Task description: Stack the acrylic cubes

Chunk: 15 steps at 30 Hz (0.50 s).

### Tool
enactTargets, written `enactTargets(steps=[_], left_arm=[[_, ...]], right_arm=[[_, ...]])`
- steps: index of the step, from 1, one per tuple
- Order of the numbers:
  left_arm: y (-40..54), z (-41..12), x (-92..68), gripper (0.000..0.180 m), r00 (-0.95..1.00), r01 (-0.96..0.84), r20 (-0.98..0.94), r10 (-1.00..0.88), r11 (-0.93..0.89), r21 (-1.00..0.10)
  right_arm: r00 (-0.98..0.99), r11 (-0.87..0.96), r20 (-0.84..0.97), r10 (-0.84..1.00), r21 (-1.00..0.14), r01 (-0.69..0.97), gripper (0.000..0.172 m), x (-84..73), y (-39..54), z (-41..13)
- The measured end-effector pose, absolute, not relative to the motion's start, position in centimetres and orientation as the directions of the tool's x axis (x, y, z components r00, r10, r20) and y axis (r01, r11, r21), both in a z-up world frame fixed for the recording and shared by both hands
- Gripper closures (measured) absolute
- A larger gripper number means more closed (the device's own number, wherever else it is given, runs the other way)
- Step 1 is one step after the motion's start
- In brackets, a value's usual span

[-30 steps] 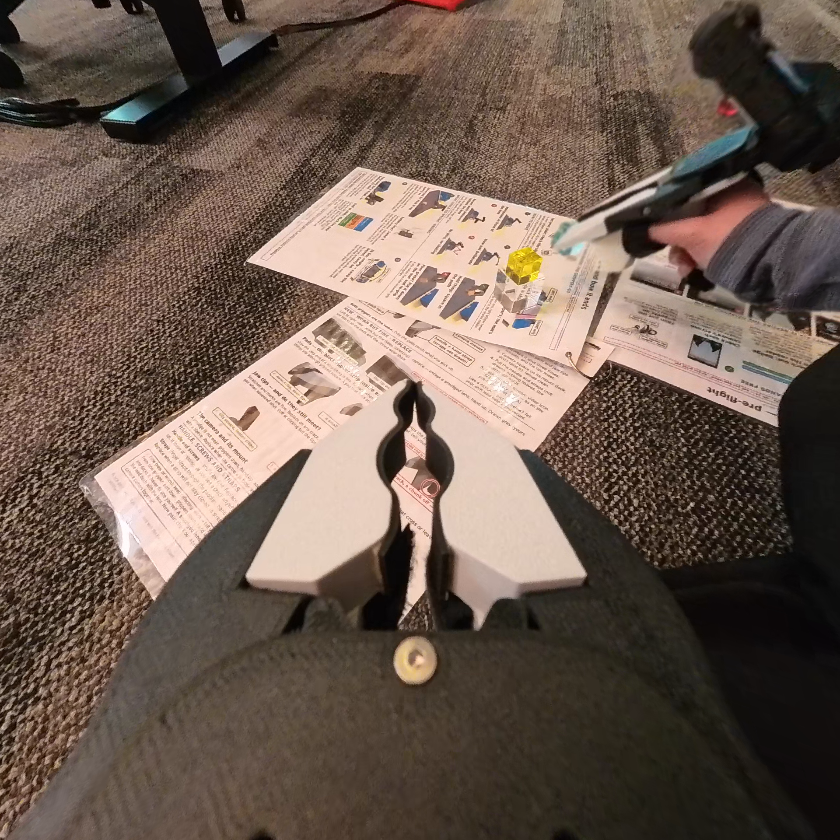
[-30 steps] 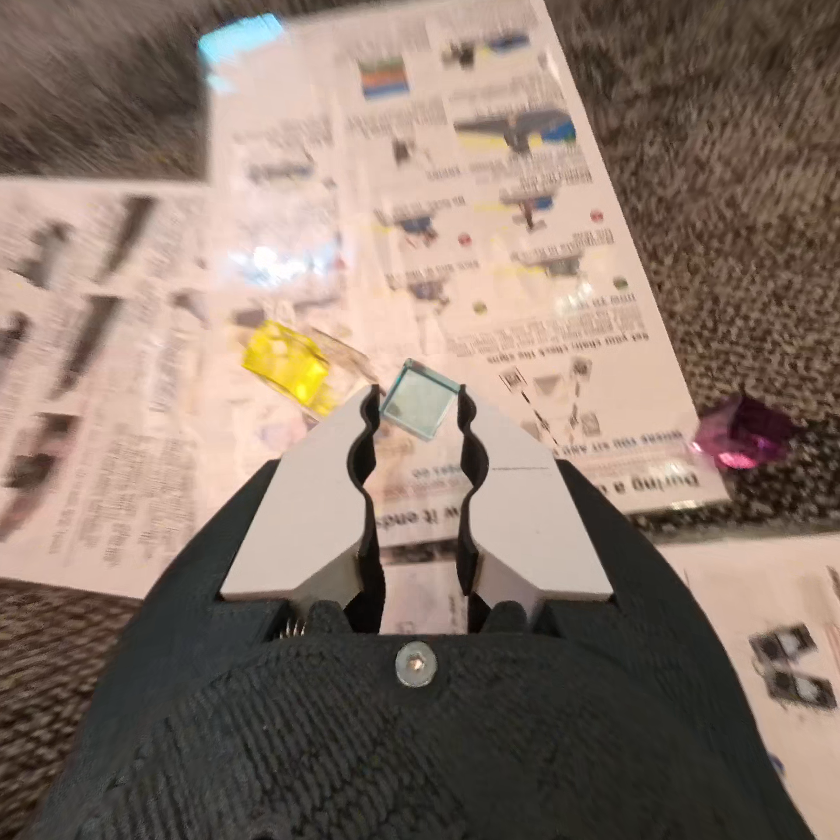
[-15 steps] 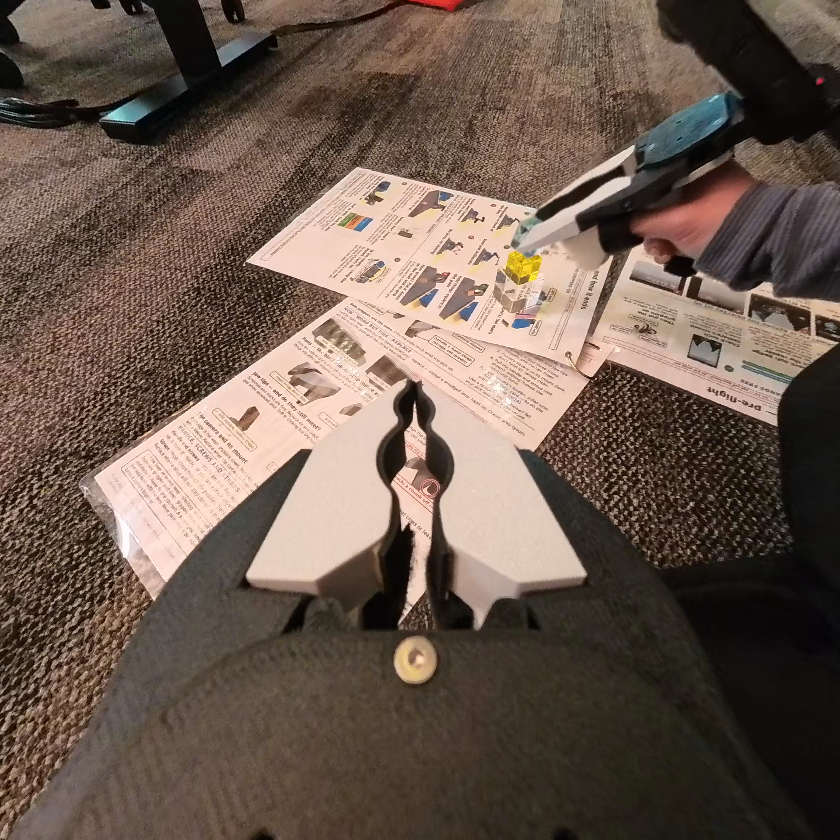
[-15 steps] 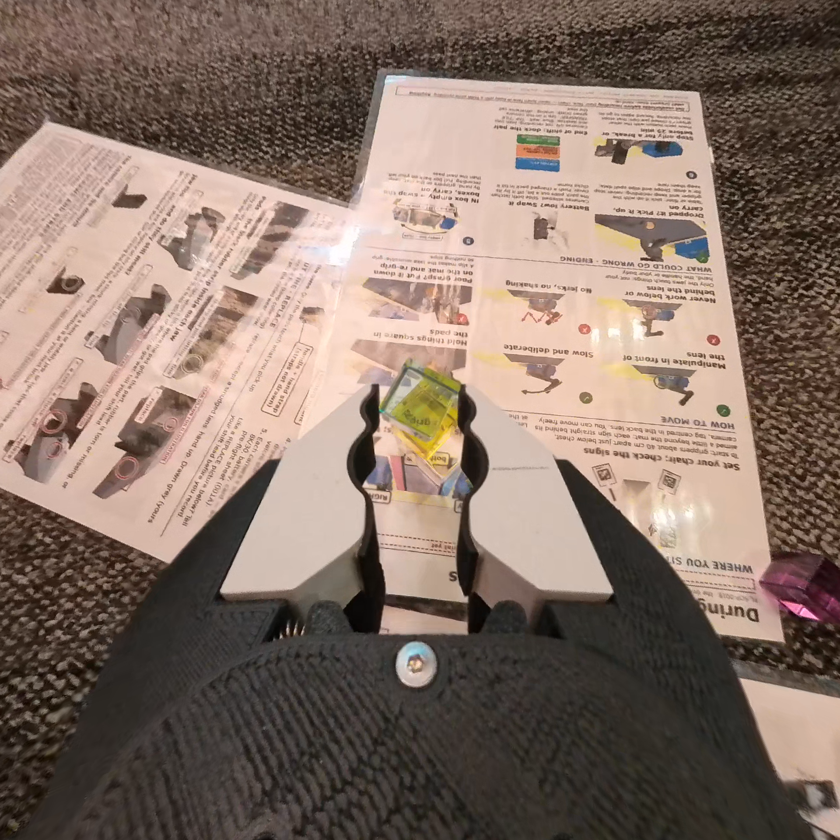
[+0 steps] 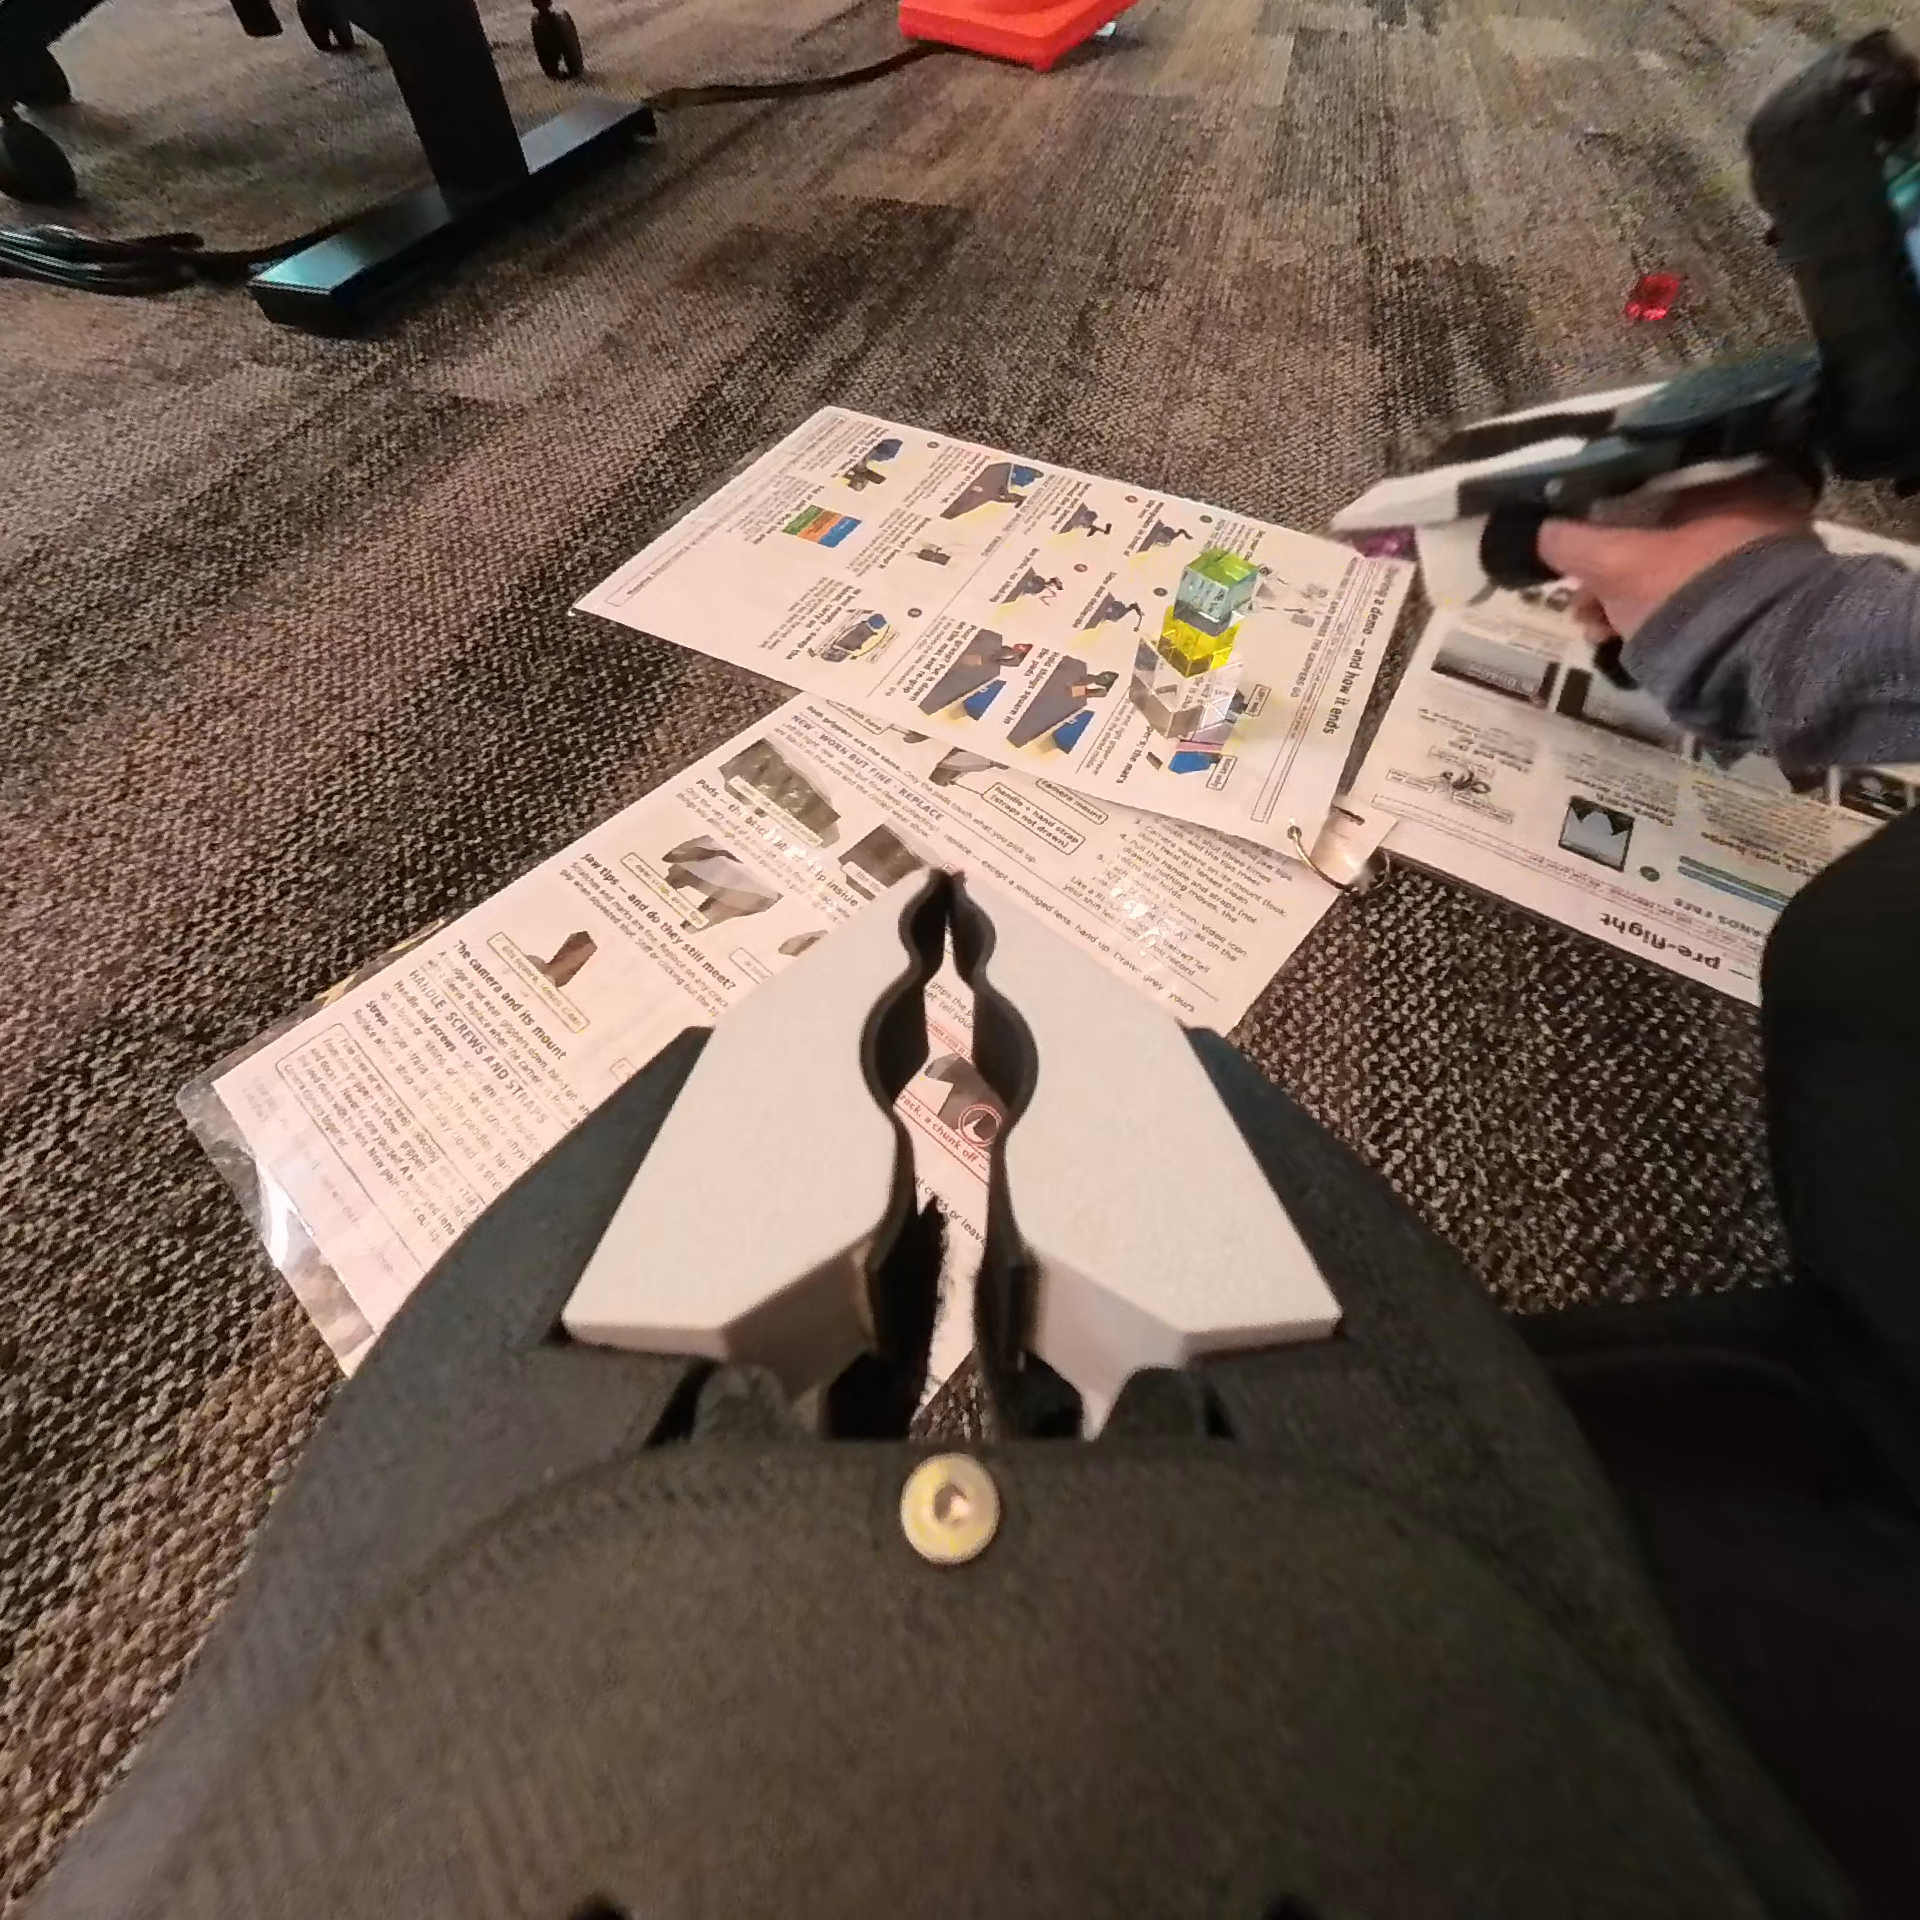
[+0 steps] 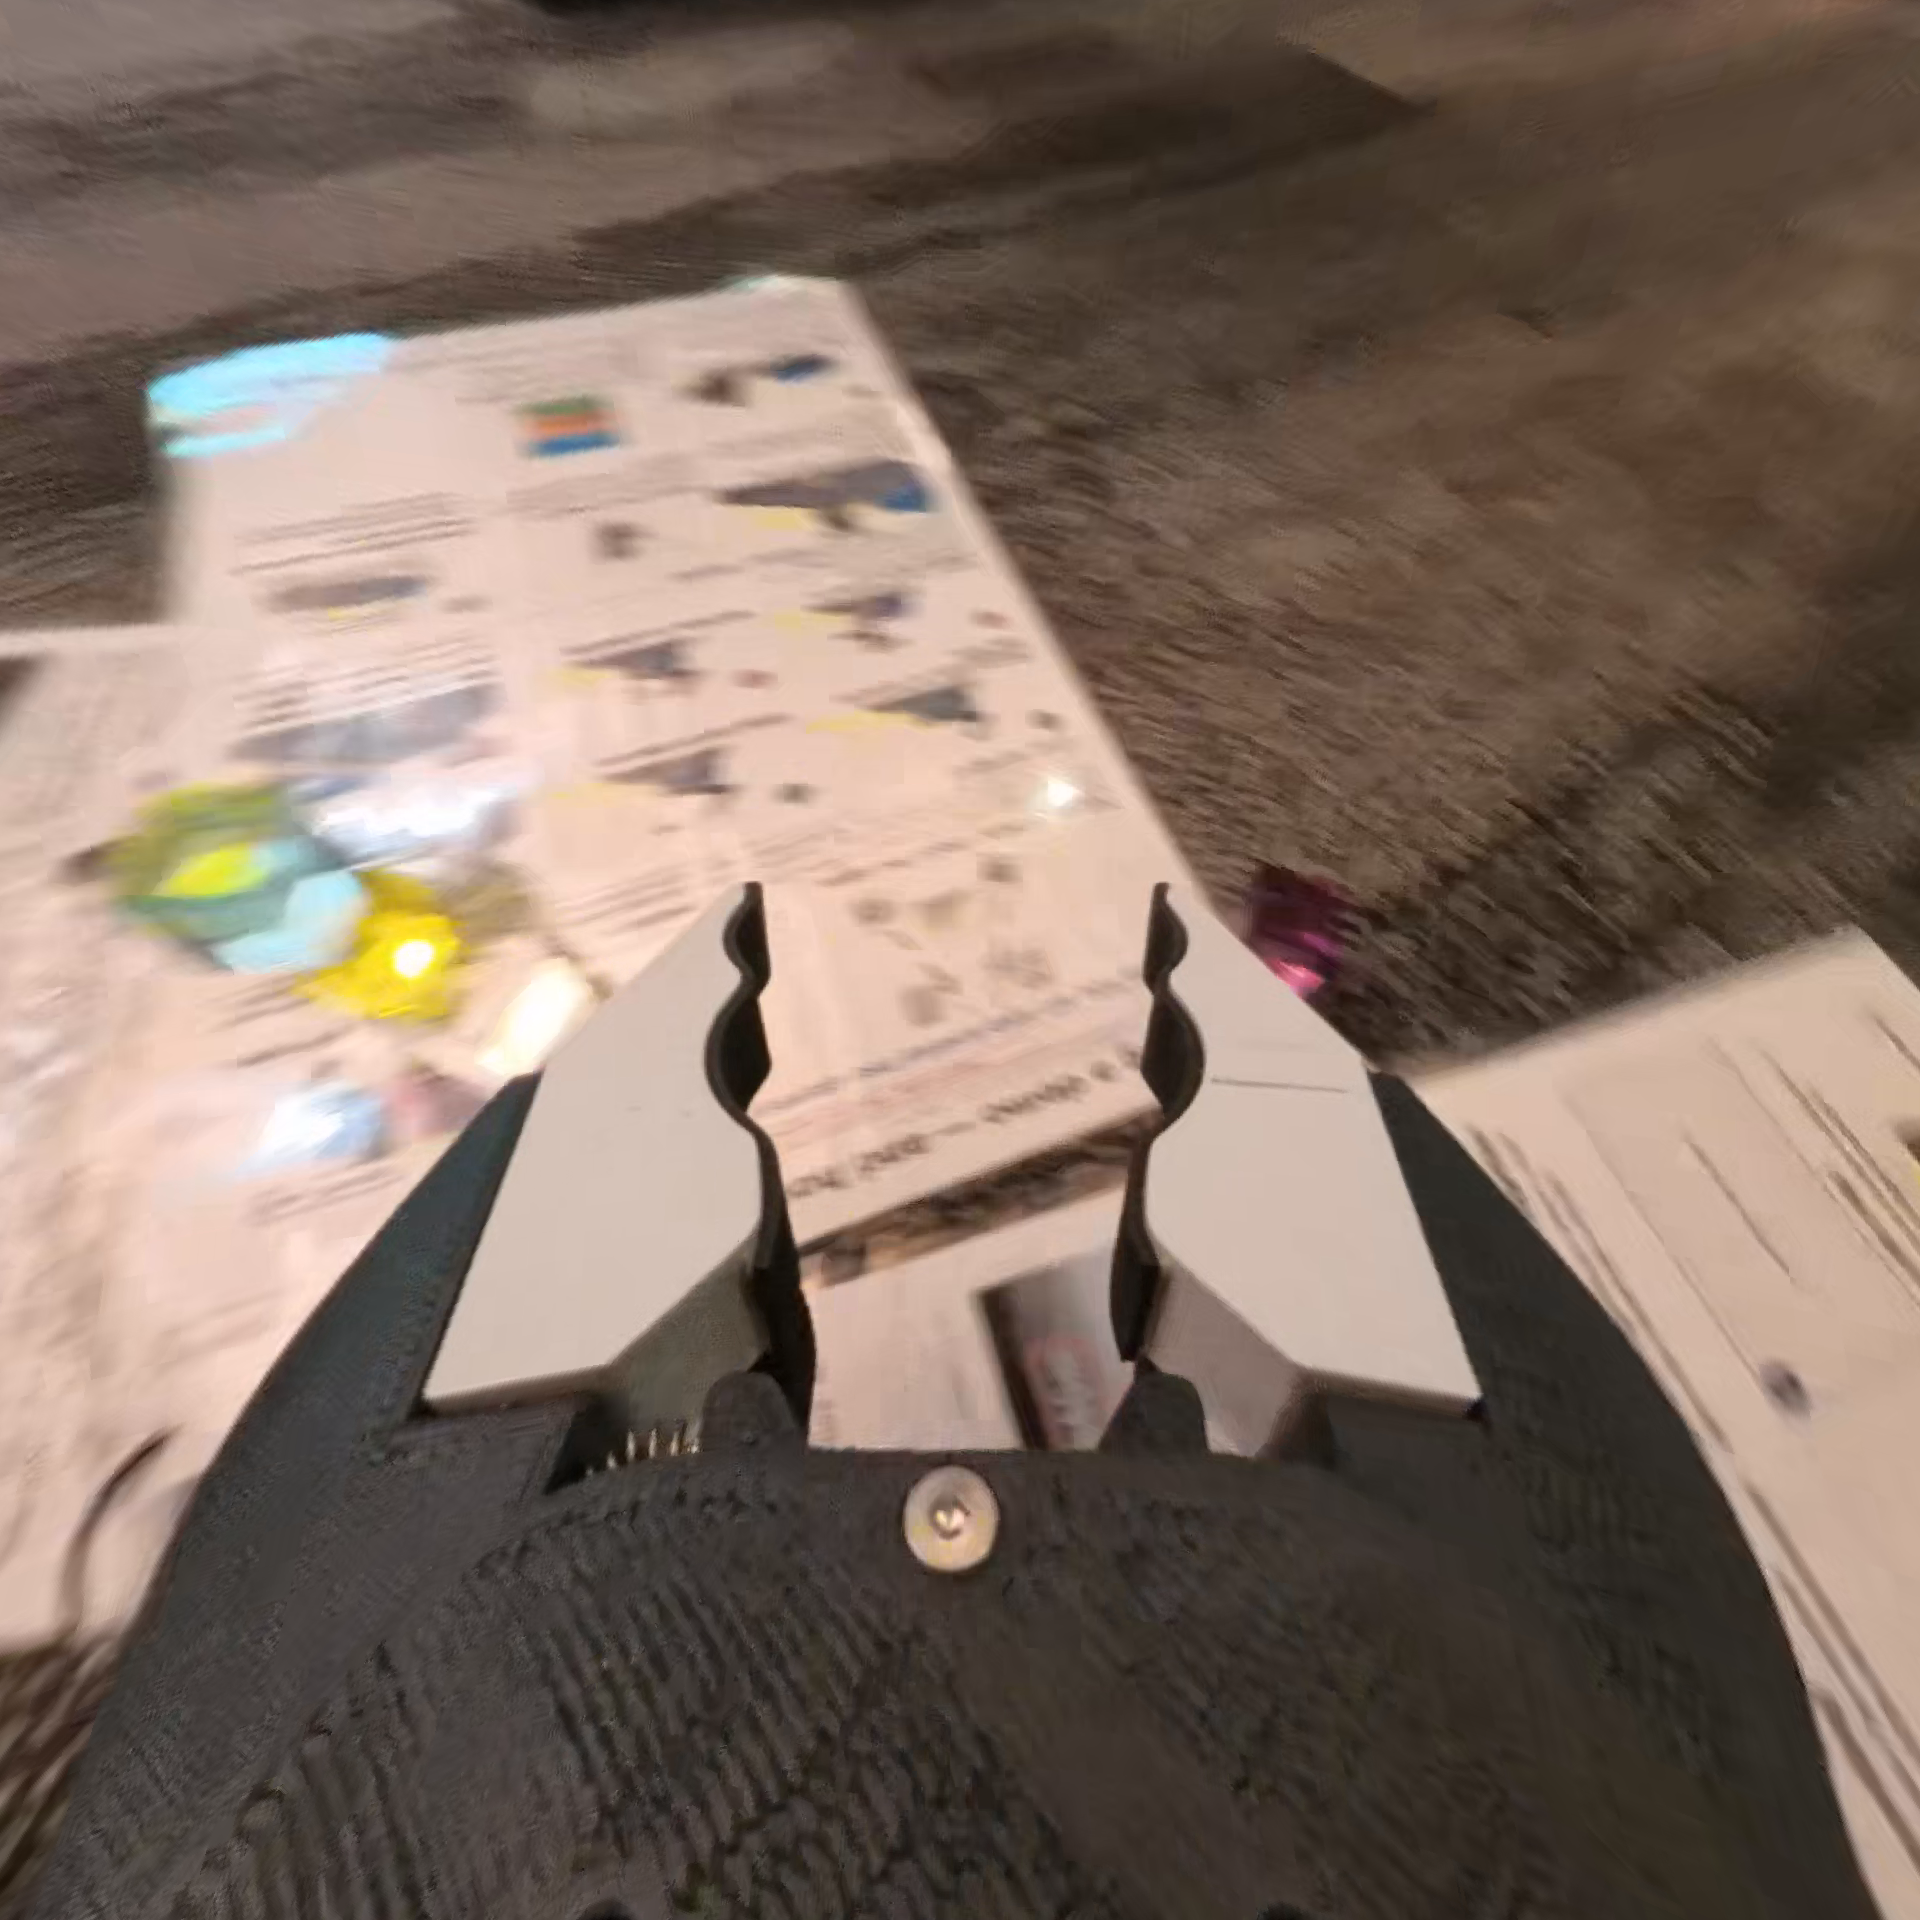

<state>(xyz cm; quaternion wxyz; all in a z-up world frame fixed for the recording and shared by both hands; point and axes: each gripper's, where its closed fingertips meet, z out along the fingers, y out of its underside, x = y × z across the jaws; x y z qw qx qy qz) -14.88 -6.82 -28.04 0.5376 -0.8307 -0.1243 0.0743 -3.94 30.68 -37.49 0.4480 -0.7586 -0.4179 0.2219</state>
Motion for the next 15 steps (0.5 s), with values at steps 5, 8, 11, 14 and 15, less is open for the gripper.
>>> enactTargets(steps=[5, 8, 11, 14, 15], left_arm=[[-6.6, -28.6, -14.7, 0.18, 0.962, 0.117, 0.0, 0.272, -0.413, -0.903], [-6.5, -29.0, -14.8, 0.18, 0.964, 0.116, -0.003, 0.267, -0.428, -0.896], [-6.3, -29.3, -15.1, 0.18, 0.962, 0.128, 0.006, 0.272, -0.434, -0.892], [-6.2, -29.5, -15.2, 0.18, 0.962, 0.133, 0.008, 0.275, -0.439, -0.889], [-6.2, -29.5, -15.2, 0.18, 0.961, 0.132, 0.005, 0.276, -0.442, -0.887]], right_arm=[[0.703, -0.443, -0.041, 0.71, -0.802, 0.4, 0.115, -1.2, 36.6, -40.4], [0.729, -0.493, -0.06, 0.682, -0.774, 0.398, 0.117, -1.3, 38.1, -42.0], [0.74, -0.509, -0.04, 0.672, -0.75, 0.421, 0.12, -1.5, 39.2, -43.3], [0.749, -0.52, -0.013, 0.663, -0.728, 0.448, 0.124, -1.4, 39.8, -44.3], [0.739, -0.519, -0.012, 0.674, -0.72, 0.461, 0.124, -1.4, 39.7, -44.6]])
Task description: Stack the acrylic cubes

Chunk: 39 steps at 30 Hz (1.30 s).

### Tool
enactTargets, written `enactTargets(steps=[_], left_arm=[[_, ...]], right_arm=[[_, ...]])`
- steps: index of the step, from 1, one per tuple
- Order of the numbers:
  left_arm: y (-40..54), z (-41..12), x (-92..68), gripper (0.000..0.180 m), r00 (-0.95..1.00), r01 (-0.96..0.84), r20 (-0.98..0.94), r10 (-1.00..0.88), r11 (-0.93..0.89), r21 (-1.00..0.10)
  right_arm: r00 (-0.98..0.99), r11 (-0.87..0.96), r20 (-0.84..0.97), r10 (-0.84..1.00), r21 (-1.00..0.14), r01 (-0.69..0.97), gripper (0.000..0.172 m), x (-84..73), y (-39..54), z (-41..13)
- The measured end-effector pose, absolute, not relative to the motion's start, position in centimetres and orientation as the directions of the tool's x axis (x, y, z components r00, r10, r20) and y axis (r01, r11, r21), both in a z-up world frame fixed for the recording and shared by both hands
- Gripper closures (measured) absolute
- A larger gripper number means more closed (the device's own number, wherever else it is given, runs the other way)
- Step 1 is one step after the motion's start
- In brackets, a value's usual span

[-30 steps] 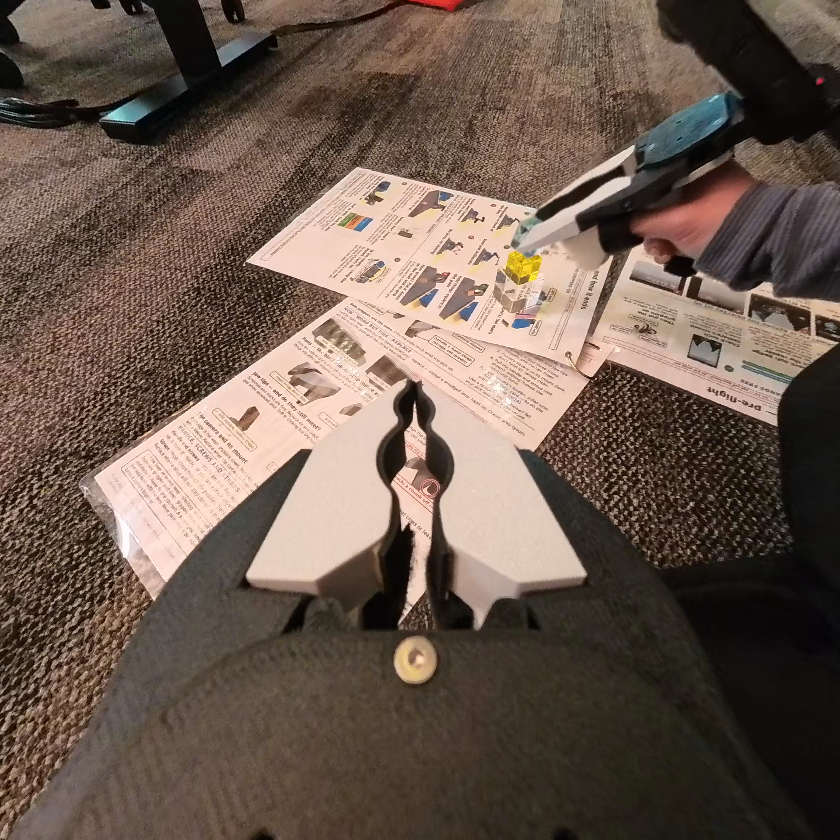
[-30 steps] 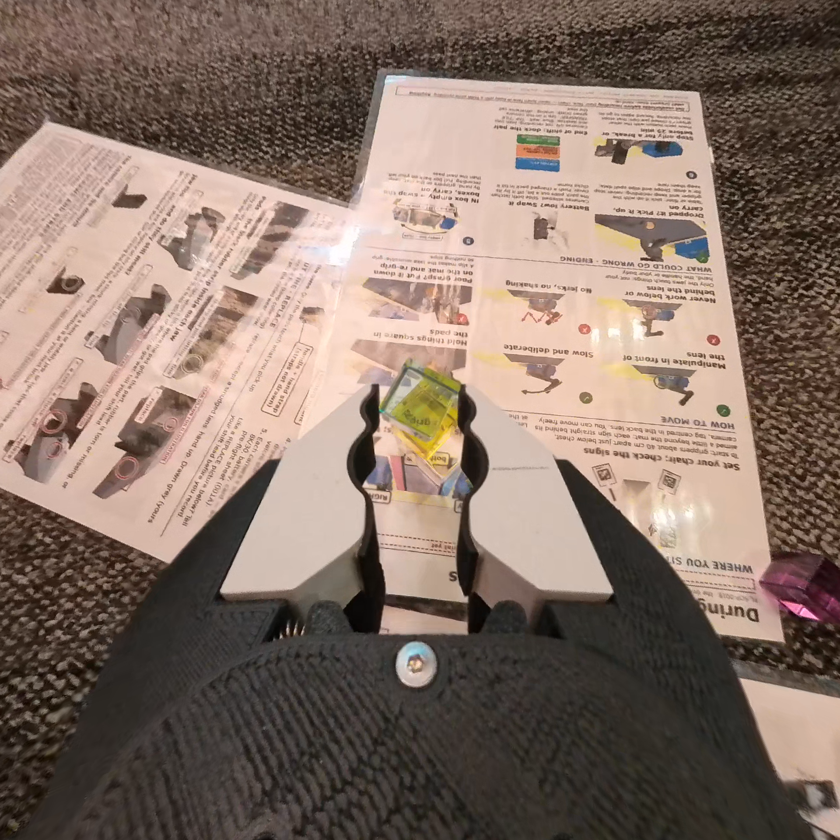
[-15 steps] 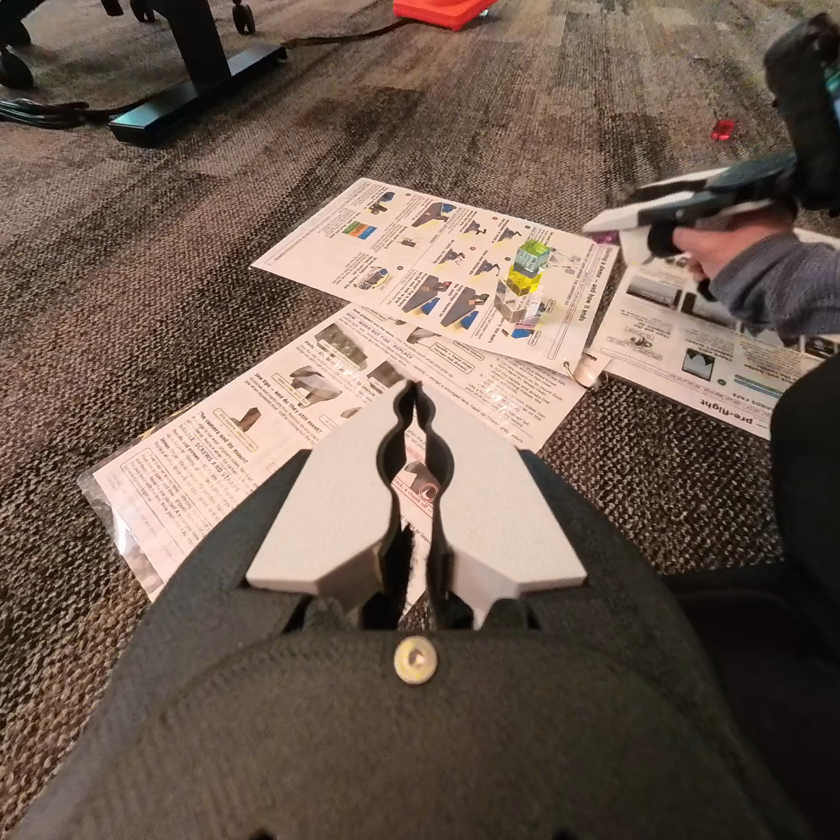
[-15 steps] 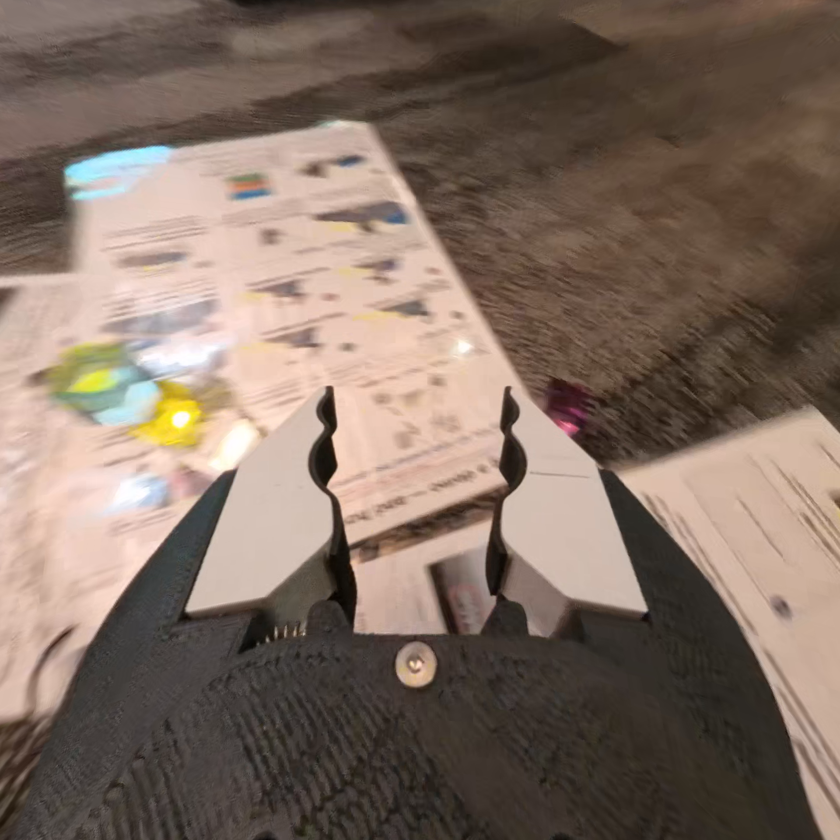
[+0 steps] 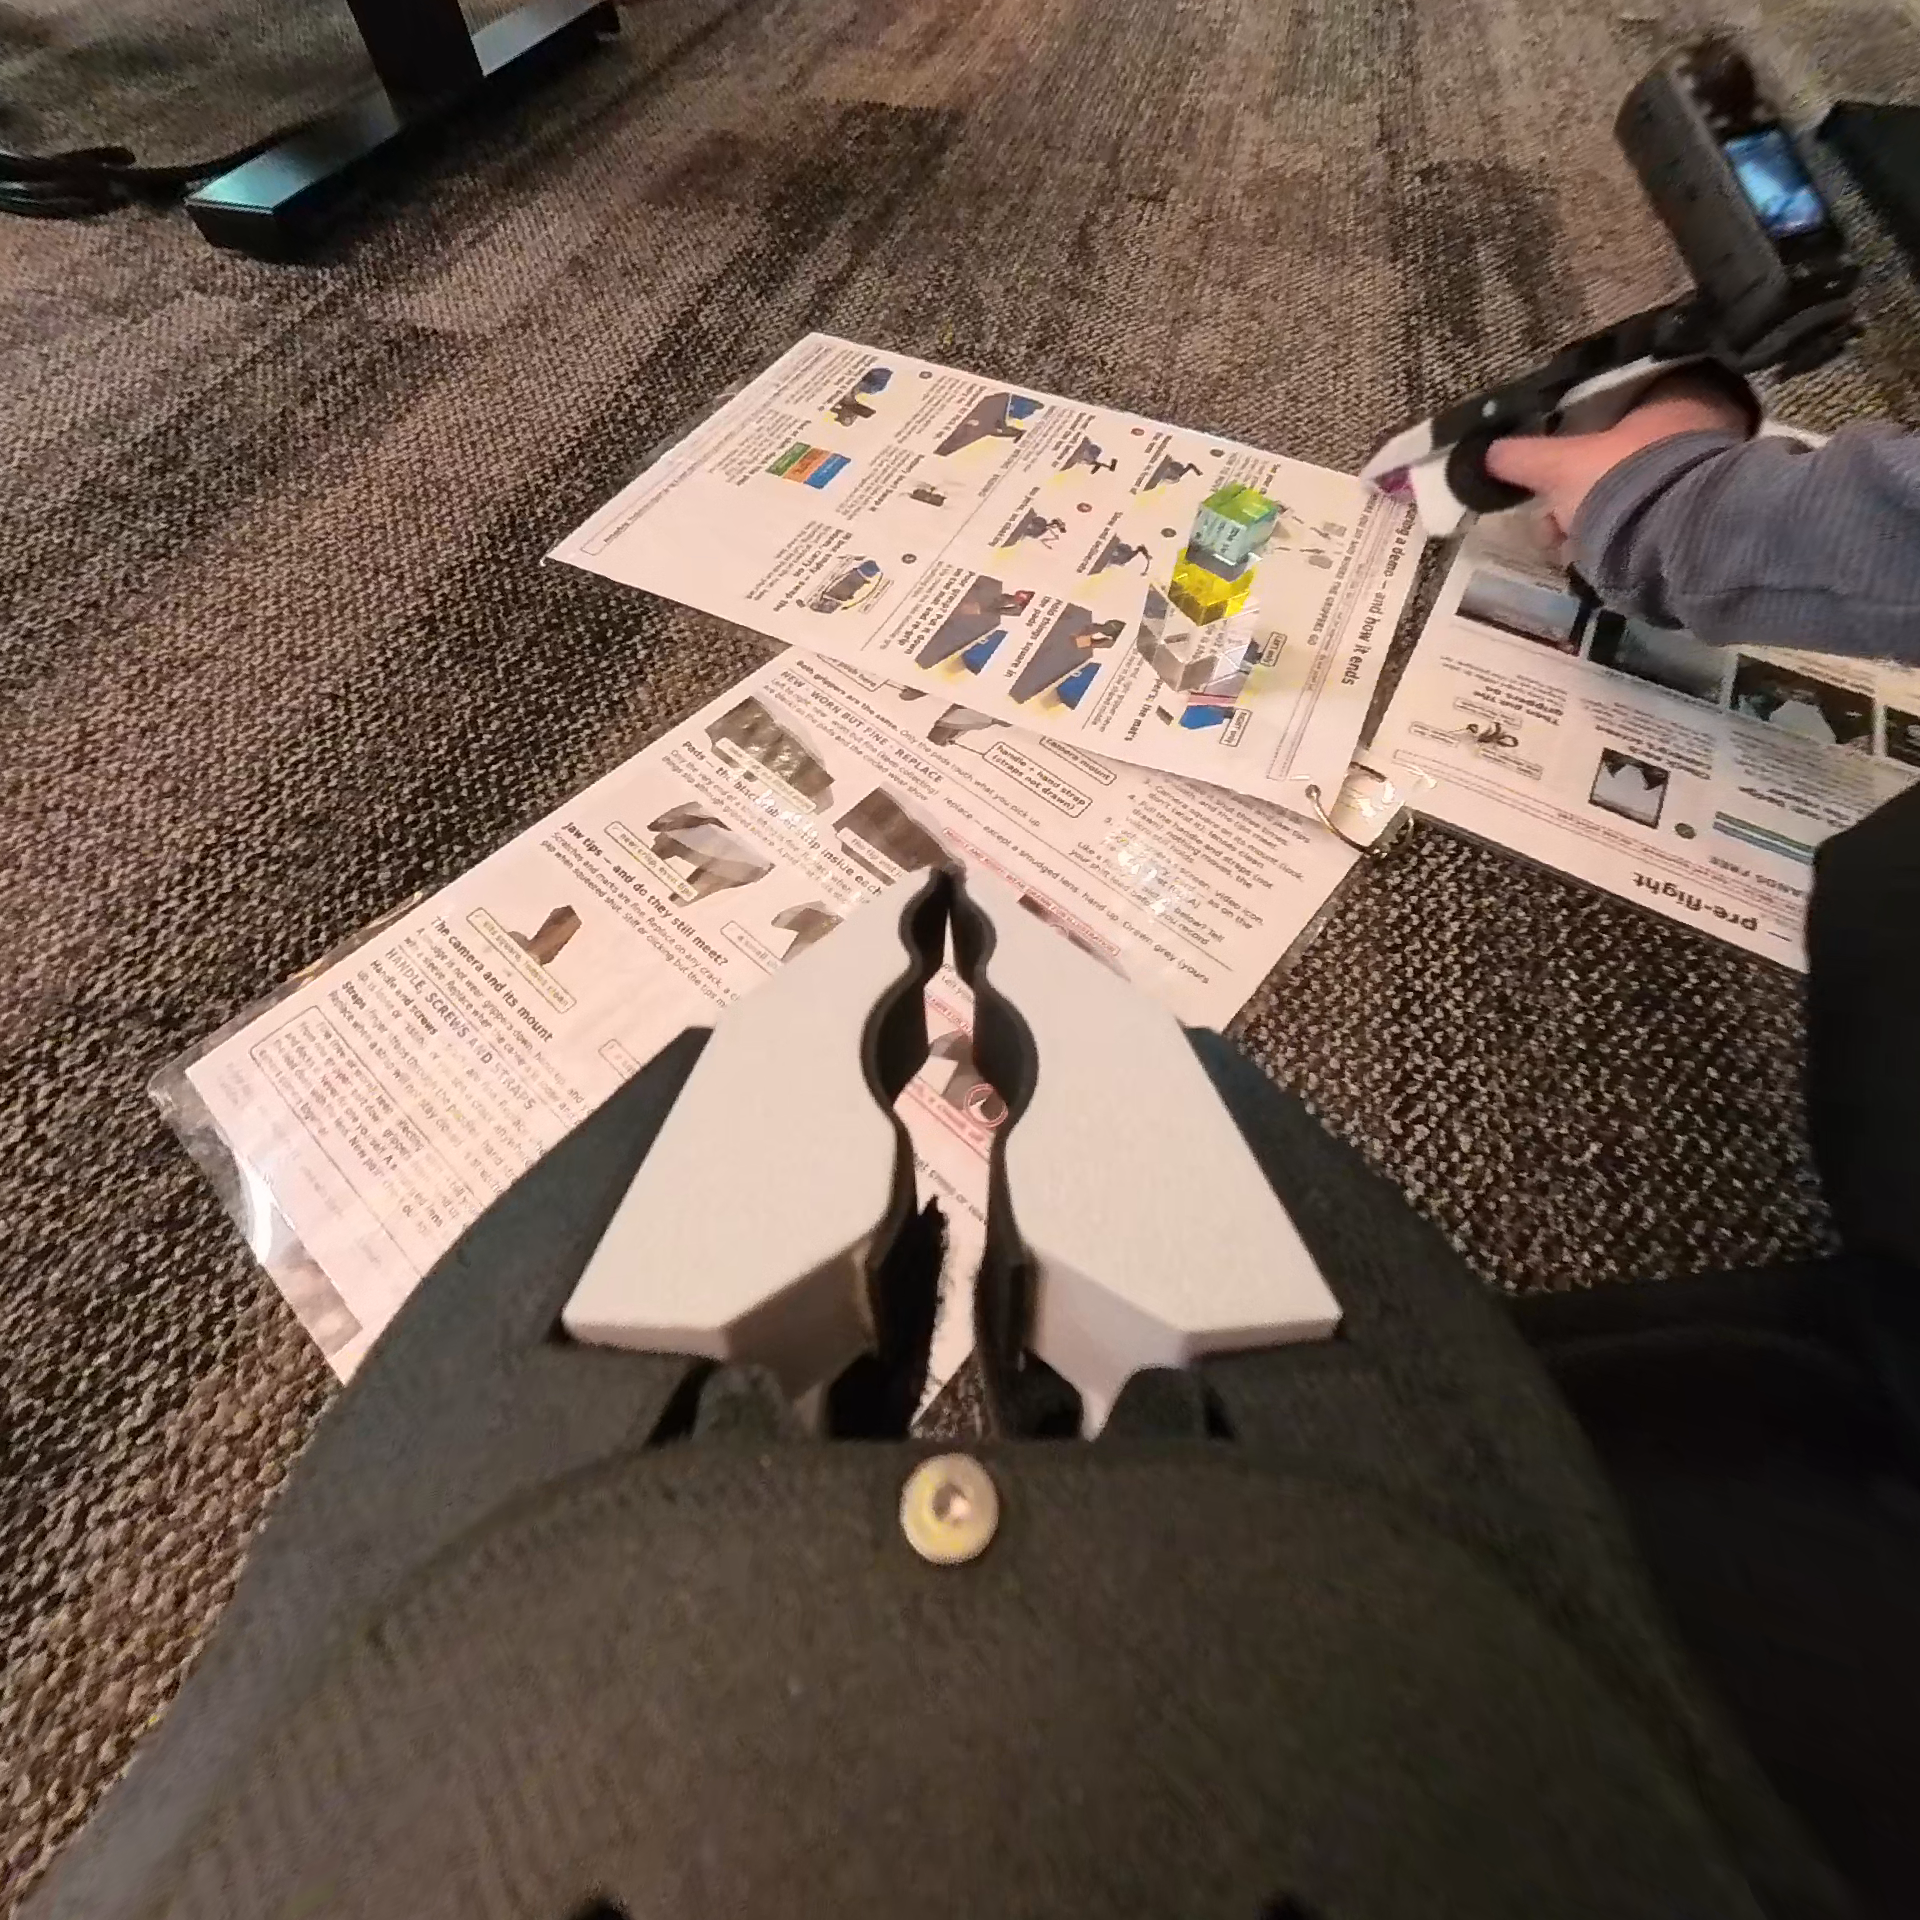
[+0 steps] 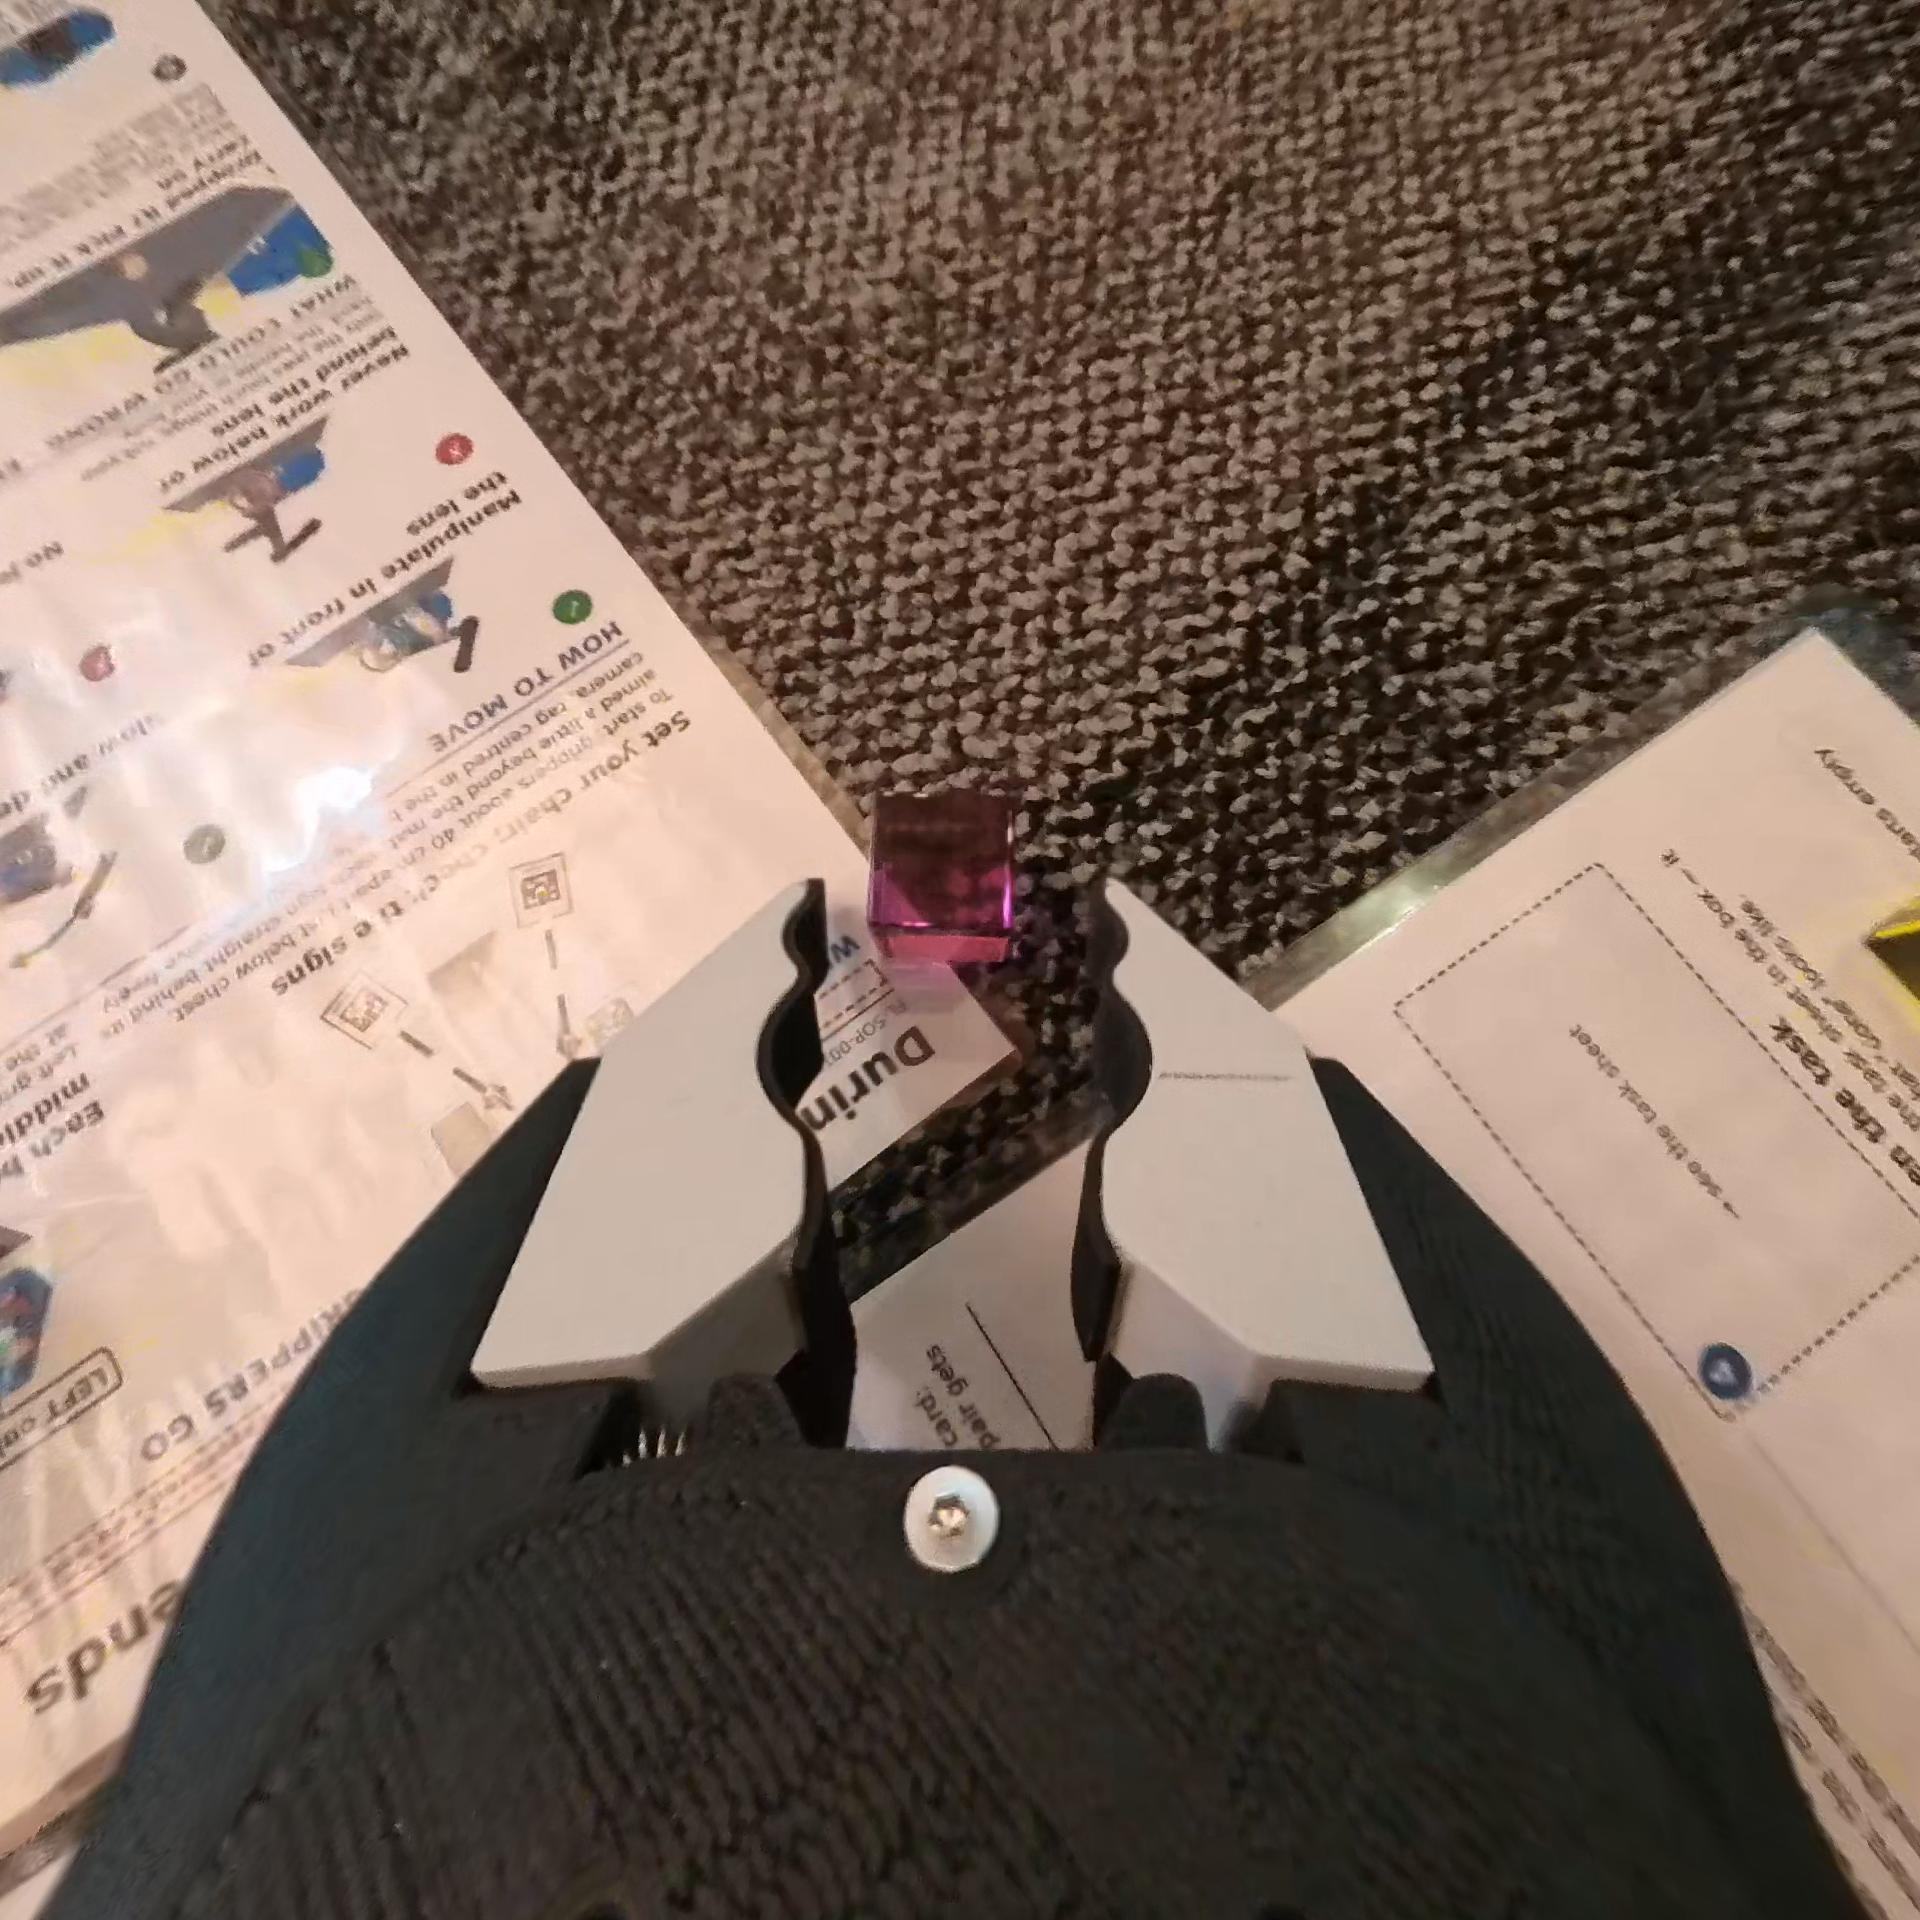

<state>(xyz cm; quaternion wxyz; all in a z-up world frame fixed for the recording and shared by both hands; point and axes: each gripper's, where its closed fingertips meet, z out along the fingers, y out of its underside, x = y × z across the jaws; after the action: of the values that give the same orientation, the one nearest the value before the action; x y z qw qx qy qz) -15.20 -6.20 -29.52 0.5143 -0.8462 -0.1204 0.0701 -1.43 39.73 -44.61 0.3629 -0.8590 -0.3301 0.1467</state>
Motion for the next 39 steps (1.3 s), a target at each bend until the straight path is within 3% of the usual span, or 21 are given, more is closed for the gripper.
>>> enactTargets(steps=[1, 3, 8, 13, 18, 28, 39], left_arm=[[-6.2, -29.6, -15.2, 0.18, 0.961, 0.131, 0.003, 0.276, -0.446, -0.886], [-6.2, -29.8, -15.1, 0.18, 0.963, 0.125, -0.004, 0.271, -0.456, -0.881], [-6.2, -29.6, -15.1, 0.18, 0.962, 0.12, -0.01, 0.274, -0.454, -0.883], [-6.6, -28.8, -15.1, 0.18, 0.958, 0.123, -0.003, 0.287, -0.42, -0.899], [-6.7, -28.5, -14.9, 0.18, 0.958, 0.117, -0.005, 0.285, -0.41, -0.904], [-6.8, -28.2, -15.0, 0.18, 0.957, 0.119, 0.0, 0.29, -0.394, -0.911], [-6.7, -28.1, -15.0, 0.18, 0.957, 0.119, 0.0, 0.29, -0.393, -0.912]], right_arm=[[0.73, -0.513, -0.009, 0.684, -0.717, 0.472, 0.126, -1.5, 39.6, -44.8], [0.72, -0.49, 0.009, 0.693, -0.727, 0.481, 0.147, -1.4, 39.5, -44.7], [0.622, -0.411, -0.031, 0.783, -0.775, 0.48, 0.147, -3.1, 36.8, -41.6], [0.228, -0.232, -0.136, 0.964, -0.848, 0.477, 0.147, -7.0, 29.0, -34.9], [-0.024, -0.096, -0.128, 0.991, -0.843, 0.53, 0.147, -9.0, 22.2, -33.3], [-0.09, 0.042, -0.015, 0.996, -0.8, 0.599, 0.147, -11.0, 19.2, -34.0], [-0.082, 0.046, -0.006, 0.997, -0.784, 0.619, 0.145, -11.3, 18.9, -35.5]])
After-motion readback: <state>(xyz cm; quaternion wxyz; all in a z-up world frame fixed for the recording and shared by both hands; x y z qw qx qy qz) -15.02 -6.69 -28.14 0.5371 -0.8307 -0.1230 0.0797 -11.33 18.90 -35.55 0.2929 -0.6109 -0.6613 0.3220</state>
